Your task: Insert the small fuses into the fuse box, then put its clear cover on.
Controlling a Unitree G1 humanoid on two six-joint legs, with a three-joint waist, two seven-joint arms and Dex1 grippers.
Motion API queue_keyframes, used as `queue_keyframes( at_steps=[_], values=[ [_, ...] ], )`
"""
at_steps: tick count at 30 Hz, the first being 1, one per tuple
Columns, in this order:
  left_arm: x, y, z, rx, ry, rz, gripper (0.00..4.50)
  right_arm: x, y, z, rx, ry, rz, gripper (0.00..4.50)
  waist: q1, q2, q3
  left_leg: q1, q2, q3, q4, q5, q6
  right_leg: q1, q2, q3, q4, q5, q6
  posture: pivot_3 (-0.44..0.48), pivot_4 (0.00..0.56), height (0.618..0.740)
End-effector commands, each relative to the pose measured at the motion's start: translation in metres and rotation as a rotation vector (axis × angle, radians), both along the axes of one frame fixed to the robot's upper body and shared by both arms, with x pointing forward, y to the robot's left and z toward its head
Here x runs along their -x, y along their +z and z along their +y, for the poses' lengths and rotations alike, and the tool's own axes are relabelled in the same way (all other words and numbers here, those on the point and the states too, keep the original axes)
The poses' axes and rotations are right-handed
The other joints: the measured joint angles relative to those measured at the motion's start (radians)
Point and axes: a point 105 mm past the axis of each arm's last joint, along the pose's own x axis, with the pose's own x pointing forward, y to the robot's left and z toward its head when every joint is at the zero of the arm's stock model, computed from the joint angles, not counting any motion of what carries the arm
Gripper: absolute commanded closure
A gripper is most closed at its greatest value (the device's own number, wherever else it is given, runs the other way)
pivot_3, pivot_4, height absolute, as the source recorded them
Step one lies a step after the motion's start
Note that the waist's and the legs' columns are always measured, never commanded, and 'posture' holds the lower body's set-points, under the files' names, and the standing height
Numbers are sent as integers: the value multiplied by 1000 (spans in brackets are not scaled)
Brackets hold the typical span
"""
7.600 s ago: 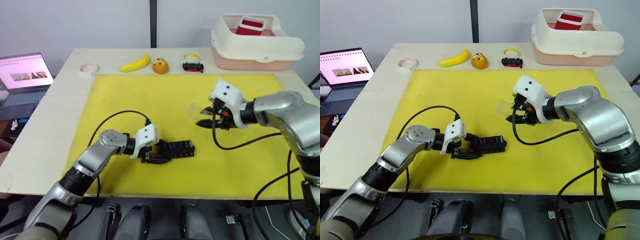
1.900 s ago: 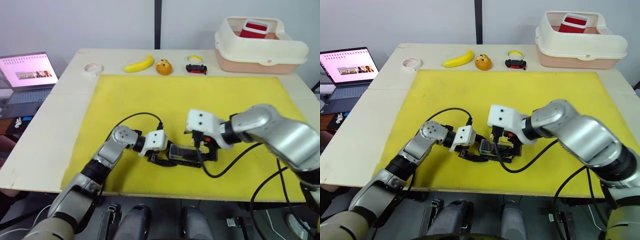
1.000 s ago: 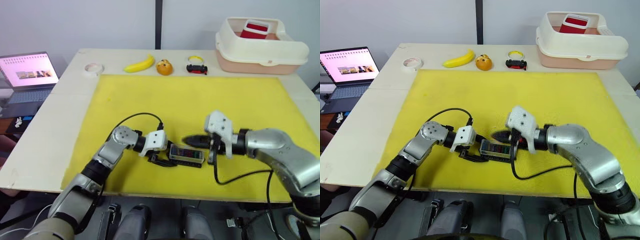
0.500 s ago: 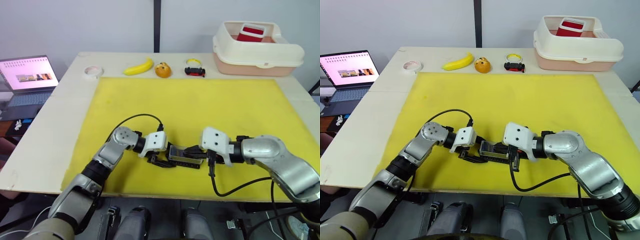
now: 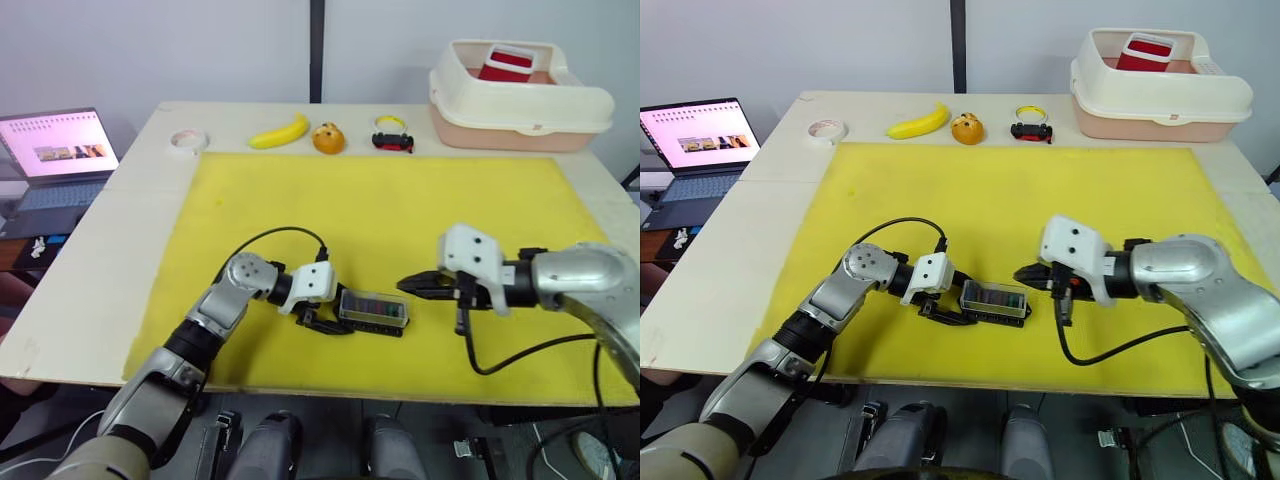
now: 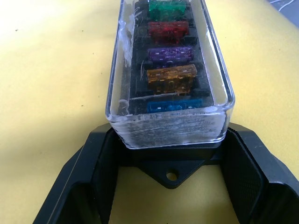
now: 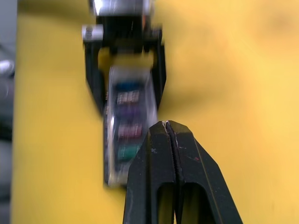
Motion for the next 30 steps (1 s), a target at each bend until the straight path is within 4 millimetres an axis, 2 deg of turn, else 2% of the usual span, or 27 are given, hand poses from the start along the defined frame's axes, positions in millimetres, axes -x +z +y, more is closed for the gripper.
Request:
queue_keyframes(
  at_steps=[1,4,8,13,18,24,30],
  values=[
    [-8,0,6,-1,59,-23,1960,1,15,-11,32,-10,-74,4472,0,0,0,0,0,0,0,0,0,0,0,0,0,0,0,0,150,740],
    [-9,0,6,-6,62,-21,1960,1,15,-18,41,-31,-75,4472,0,0,0,0,0,0,0,0,0,0,0,0,0,0,0,0,150,740],
    [-10,0,6,-5,69,-20,68,2,13,-21,53,-41,-82,4500,0,0,0,-1,0,0,0,0,0,-1,0,0,0,0,0,0,150,740],
    [-11,2,9,-6,73,-29,23,1,13,-22,55,-48,-83,4500,-1,0,0,-6,0,0,0,0,-1,-7,0,0,1,0,0,0,150,740],
    [-10,5,20,-11,81,-18,23,1,16,-29,65,-63,-85,4500,-3,0,0,-8,0,0,1,0,-1,-9,0,0,1,0,0,0,150,740],
    [-7,11,38,-25,103,16,23,1,18,-32,76,-65,-86,4500,-5,1,1,-9,1,0,1,0,-1,-10,1,0,1,0,0,0,150,740],
    [-5,24,68,-31,163,39,23,1,24,-38,78,-75,-93,4500,-4,2,2,-9,1,0,1,0,-1,-11,1,0,1,0,0,0,150,740]
  ],
)
